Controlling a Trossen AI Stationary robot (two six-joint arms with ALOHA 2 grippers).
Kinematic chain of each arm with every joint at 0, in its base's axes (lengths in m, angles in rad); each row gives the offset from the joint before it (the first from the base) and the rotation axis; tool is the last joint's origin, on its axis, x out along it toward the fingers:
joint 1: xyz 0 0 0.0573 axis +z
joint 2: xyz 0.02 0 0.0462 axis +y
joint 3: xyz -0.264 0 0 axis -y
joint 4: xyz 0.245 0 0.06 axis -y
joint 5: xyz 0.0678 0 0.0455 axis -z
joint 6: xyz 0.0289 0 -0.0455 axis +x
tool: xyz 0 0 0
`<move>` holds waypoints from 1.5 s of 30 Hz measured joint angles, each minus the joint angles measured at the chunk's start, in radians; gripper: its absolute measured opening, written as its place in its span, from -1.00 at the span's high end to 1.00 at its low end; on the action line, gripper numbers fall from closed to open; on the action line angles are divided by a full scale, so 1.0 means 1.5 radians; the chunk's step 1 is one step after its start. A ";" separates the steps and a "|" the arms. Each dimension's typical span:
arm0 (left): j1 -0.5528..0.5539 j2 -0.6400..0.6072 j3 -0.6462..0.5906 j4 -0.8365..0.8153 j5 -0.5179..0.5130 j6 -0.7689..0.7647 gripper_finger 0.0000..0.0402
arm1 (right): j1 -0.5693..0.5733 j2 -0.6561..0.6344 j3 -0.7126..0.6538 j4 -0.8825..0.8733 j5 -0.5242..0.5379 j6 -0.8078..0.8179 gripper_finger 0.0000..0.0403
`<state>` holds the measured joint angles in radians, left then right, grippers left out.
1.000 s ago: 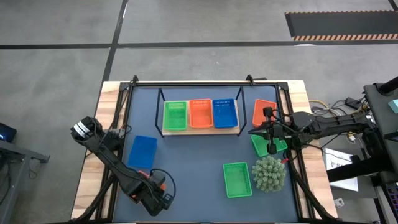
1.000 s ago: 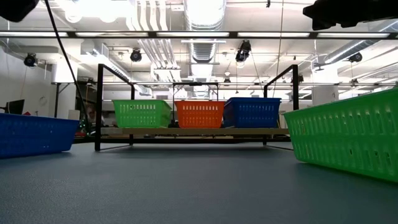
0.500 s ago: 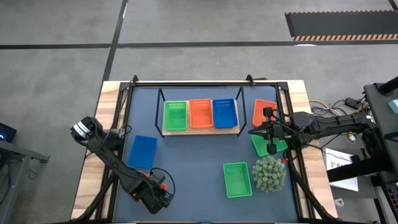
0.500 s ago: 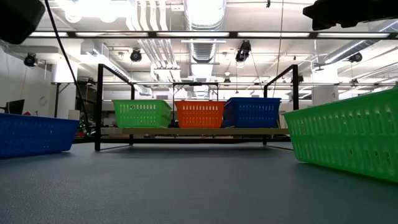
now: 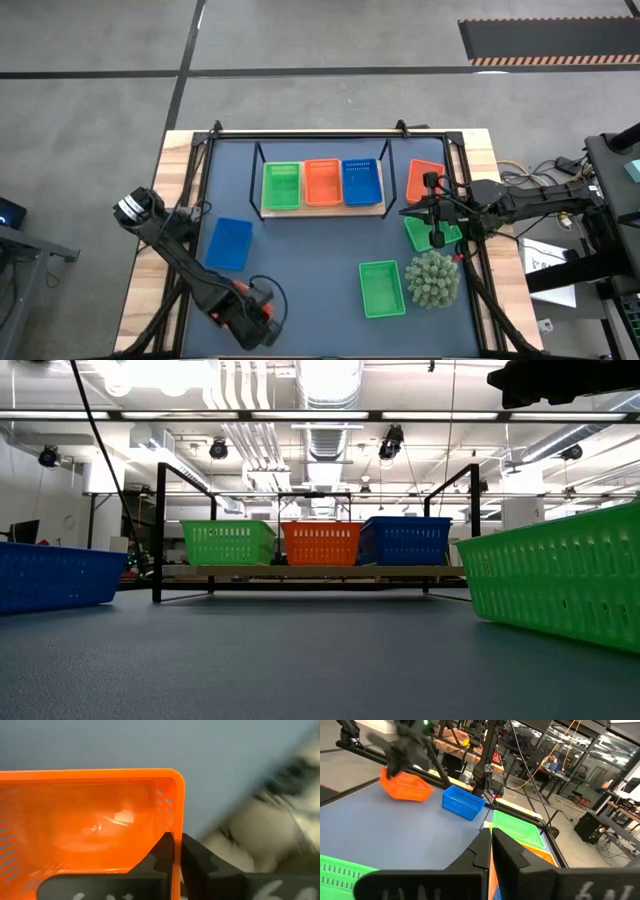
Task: Stack baskets on shelf by color
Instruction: Stack the bottom orange basket on top of the orange basket on the shelf
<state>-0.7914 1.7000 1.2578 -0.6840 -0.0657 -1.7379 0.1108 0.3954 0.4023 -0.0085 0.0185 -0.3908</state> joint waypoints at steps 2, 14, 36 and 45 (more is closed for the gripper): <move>0.001 0.000 0.044 0.006 0.001 0.102 0.98 | 0.000 0.000 0.000 -0.002 0.000 0.000 0.96; 0.176 -0.003 0.245 -0.148 -0.100 0.706 0.99 | 0.000 0.000 0.000 -0.001 0.000 -0.002 0.96; 0.570 0.049 0.260 -0.188 -0.153 1.130 0.99 | 0.000 0.000 0.000 -0.003 0.007 -0.012 0.96; 0.571 0.075 0.257 -0.175 -0.152 1.131 0.99 | 0.000 0.000 0.000 -0.005 0.007 -0.019 0.96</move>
<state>0.0652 1.8120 1.6440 -0.9469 -0.2939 -0.0413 0.1104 0.3953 0.4023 -0.0153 0.0284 -0.4198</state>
